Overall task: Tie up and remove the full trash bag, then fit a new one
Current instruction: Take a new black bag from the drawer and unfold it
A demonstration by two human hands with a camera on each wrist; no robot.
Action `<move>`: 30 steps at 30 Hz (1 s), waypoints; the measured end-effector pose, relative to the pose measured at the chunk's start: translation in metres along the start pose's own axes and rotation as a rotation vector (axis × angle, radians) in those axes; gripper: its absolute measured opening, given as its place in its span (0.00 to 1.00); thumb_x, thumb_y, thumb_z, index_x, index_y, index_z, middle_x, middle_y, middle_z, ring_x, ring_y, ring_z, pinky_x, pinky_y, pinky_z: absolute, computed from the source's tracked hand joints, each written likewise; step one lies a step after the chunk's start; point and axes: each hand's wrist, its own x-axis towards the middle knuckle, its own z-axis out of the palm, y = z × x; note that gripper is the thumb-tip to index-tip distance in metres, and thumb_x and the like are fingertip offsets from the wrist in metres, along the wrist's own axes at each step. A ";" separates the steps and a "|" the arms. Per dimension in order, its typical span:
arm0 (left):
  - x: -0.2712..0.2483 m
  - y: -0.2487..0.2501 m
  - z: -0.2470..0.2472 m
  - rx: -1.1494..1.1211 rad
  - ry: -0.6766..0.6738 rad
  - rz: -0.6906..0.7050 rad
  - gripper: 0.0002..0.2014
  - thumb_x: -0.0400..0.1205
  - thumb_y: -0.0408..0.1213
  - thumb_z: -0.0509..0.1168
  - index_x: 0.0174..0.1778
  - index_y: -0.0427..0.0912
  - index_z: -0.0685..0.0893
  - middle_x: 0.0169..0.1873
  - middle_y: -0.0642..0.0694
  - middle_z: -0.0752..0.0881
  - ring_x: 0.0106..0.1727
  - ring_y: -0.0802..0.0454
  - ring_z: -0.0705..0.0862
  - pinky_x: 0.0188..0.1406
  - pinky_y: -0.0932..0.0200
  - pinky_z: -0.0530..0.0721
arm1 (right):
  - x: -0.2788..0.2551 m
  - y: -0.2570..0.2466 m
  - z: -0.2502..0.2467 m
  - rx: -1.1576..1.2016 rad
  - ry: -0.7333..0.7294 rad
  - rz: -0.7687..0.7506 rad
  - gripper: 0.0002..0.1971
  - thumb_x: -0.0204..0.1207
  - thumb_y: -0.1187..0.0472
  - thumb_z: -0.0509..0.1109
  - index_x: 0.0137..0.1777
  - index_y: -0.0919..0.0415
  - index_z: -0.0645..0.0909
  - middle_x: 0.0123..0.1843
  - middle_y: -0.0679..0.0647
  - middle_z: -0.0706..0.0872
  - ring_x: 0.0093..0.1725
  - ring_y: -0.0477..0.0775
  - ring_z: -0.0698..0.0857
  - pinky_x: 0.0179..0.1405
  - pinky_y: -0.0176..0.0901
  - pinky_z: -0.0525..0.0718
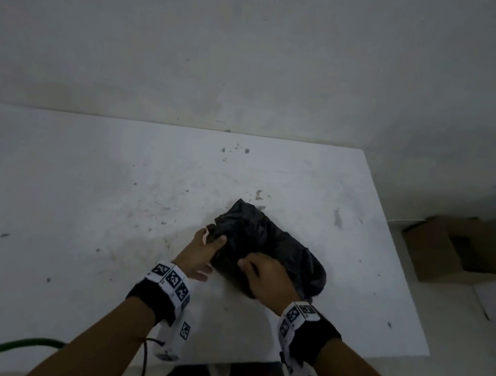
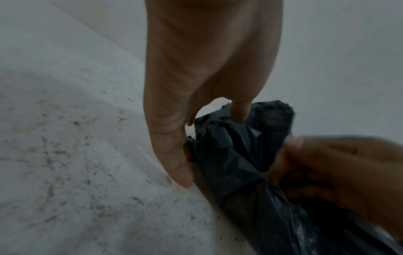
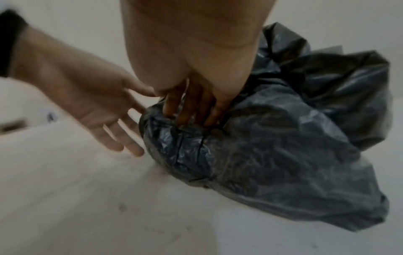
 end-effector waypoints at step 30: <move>-0.007 0.036 0.002 -0.150 -0.157 0.216 0.12 0.83 0.54 0.61 0.58 0.55 0.75 0.47 0.53 0.83 0.44 0.54 0.84 0.35 0.65 0.86 | 0.053 -0.030 -0.013 0.054 0.144 0.182 0.08 0.81 0.56 0.66 0.55 0.58 0.82 0.52 0.54 0.88 0.51 0.55 0.87 0.52 0.48 0.84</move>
